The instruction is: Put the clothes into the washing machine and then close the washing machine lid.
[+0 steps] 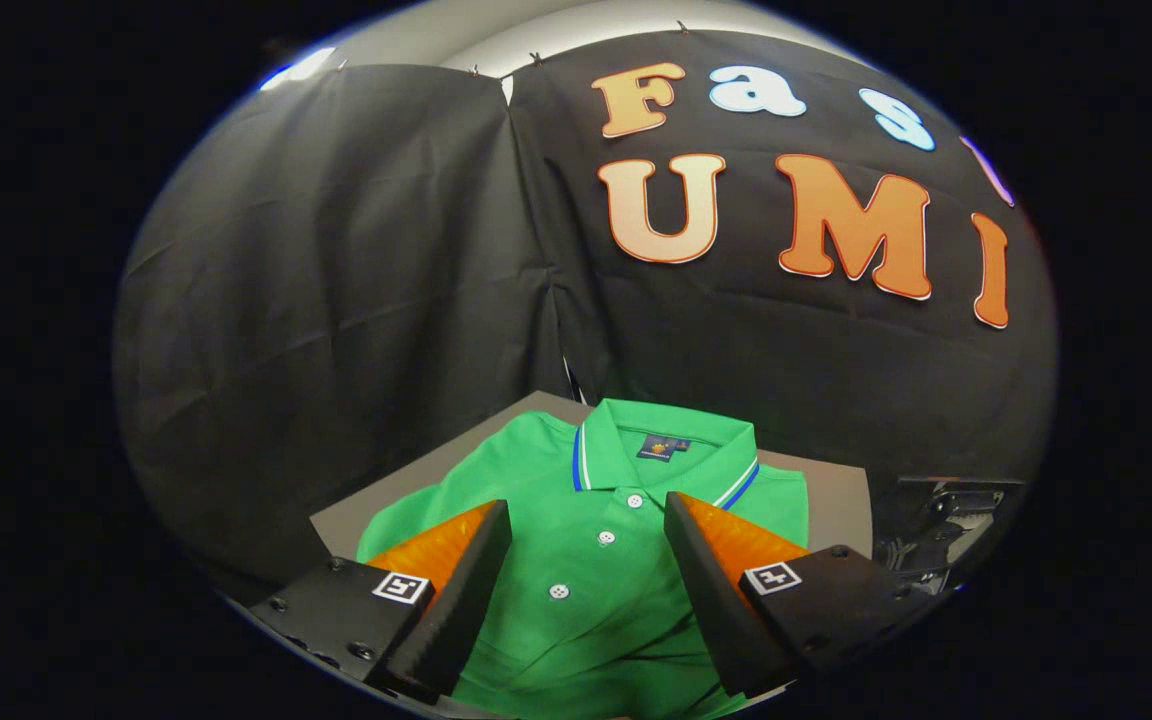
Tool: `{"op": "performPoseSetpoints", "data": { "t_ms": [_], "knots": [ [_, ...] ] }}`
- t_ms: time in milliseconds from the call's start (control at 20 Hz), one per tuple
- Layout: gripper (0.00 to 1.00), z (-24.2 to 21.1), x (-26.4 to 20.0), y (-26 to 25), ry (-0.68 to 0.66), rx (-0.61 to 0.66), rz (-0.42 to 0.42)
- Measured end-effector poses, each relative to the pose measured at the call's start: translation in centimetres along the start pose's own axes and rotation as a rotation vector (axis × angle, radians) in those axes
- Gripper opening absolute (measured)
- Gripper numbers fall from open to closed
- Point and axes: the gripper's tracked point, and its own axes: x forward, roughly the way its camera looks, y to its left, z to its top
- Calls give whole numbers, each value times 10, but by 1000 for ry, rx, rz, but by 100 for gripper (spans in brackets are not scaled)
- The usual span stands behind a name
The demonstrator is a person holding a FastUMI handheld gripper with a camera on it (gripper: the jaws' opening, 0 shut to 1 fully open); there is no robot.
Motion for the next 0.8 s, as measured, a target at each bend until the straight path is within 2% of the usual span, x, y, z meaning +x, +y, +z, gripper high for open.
{"op": "performPoseSetpoints", "data": {
  "t_ms": [200, 400, 700, 800],
  "knots": [
    [99, -26, 6, -5, 63, 20, -3],
    [100, -35, 9, -7, 72, 86, 1],
    [97, -38, 12, -5, 94, 87, 76],
    [92, -38, 14, -3, 95, 81, 102]
  ]
}}
